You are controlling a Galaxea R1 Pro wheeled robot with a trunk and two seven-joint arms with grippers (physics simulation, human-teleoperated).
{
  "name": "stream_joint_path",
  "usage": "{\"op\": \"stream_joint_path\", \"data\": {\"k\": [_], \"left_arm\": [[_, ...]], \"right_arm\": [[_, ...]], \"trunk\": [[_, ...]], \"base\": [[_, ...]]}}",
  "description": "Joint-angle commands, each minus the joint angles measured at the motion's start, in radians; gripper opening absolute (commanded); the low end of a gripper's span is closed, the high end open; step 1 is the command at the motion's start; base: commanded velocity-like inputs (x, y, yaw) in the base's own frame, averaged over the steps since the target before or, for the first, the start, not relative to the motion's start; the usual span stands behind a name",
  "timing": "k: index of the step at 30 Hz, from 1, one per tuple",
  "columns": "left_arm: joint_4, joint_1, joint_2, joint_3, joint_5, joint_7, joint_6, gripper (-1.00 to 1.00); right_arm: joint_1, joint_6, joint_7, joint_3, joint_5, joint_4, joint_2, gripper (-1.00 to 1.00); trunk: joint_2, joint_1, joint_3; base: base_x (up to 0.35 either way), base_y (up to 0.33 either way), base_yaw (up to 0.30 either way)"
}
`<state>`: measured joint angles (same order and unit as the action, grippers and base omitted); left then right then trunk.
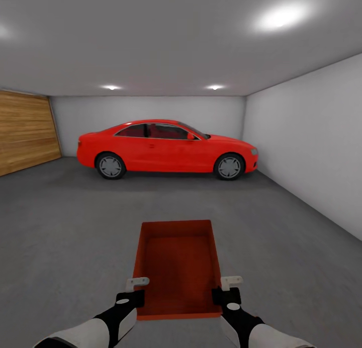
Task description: Move the two storage containers from the living room to the garage. In the garage, place one container on the floor and stack the other container on top of it (either order is fine).
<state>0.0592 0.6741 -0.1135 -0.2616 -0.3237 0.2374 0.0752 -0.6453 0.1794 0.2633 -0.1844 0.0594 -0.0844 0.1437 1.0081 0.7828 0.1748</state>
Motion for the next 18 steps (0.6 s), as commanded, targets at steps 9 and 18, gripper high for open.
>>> {"op": "stream_joint_path", "data": {"k": [9,18], "left_arm": [[0.002,0.001,0.01,0.03,0.003,0.007,0.054,-1.0],[0.002,0.001,0.01,0.03,0.003,0.007,0.054,-1.0]], "right_arm": [[-0.001,-0.003,-0.009,0.066,0.043,0.002,0.002,-1.0],[-0.001,-0.002,-0.009,0.066,0.042,0.002,0.001,-1.0]], "trunk": [[0.001,0.001,0.001],[0.001,0.001,0.001]], "base": [[0.321,0.0,0.0],[0.321,0.0,0.0]]}}
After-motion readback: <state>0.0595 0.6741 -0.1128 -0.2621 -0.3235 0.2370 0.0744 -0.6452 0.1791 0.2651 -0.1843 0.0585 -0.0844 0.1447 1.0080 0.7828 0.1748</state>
